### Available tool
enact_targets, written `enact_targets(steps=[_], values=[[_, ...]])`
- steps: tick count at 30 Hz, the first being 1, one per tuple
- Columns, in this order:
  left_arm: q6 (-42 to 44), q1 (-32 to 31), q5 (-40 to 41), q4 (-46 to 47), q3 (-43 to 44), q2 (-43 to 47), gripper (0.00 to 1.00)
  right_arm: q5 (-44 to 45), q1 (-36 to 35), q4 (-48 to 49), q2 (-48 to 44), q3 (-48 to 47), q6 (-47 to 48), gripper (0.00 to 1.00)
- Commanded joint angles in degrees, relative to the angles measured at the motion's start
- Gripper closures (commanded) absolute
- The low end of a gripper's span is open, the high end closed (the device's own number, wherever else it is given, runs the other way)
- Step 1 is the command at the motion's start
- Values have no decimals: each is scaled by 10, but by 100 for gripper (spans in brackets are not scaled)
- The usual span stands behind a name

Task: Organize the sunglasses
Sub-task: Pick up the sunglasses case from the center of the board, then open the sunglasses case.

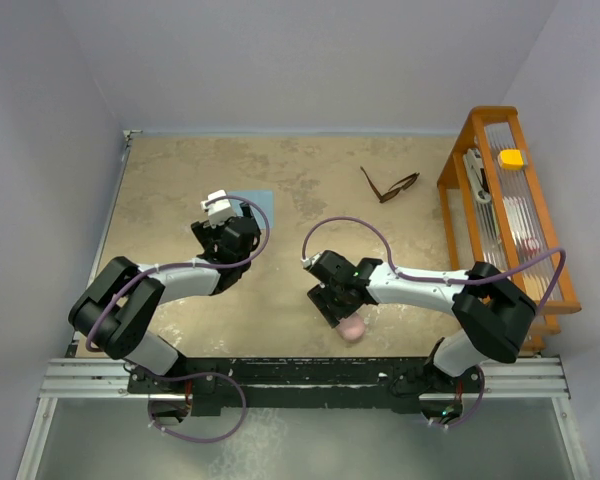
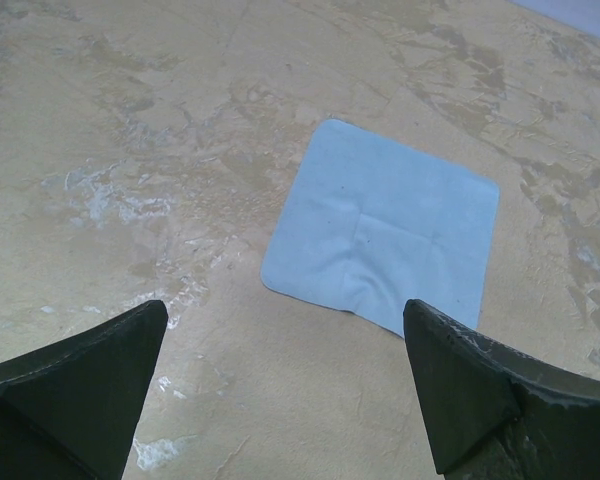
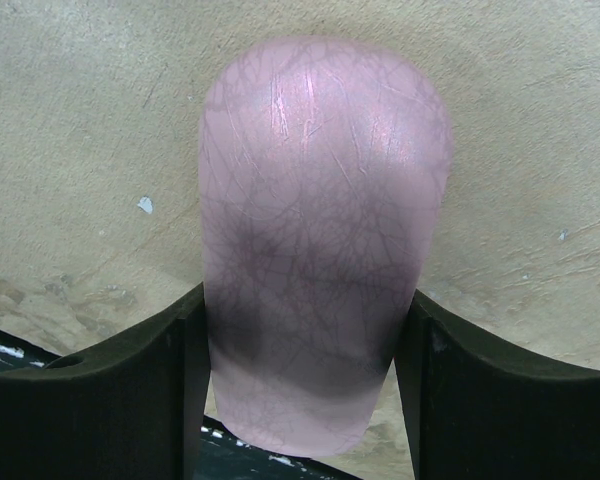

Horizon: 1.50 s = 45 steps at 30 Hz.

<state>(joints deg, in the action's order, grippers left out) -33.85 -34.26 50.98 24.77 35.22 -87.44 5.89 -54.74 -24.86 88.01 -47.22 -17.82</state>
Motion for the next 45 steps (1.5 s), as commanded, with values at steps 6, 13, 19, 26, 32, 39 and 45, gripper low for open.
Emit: enact_targets(steps=[6,13,19,26,32,39,45], values=[[-15,-3,33,18,12,-2,0,18,0,-3,-43,-41,2,100],[-28,-3,2,24,-2,20,0,3,19,31,-52,-107,42,100],[-39,-3,-72,3,-4,49,0,-32,65,88,-61,-142,75,100],[-21,-3,-153,92,-70,124,0,-112,141,145,-59,-164,101,100],[24,-1,-249,151,-83,150,0,-216,209,194,-33,-193,96,100],[15,27,-456,204,-64,133,1,-293,235,223,2,-239,104,100],[12,31,-528,192,-25,136,1,-387,268,241,23,-286,106,100]])
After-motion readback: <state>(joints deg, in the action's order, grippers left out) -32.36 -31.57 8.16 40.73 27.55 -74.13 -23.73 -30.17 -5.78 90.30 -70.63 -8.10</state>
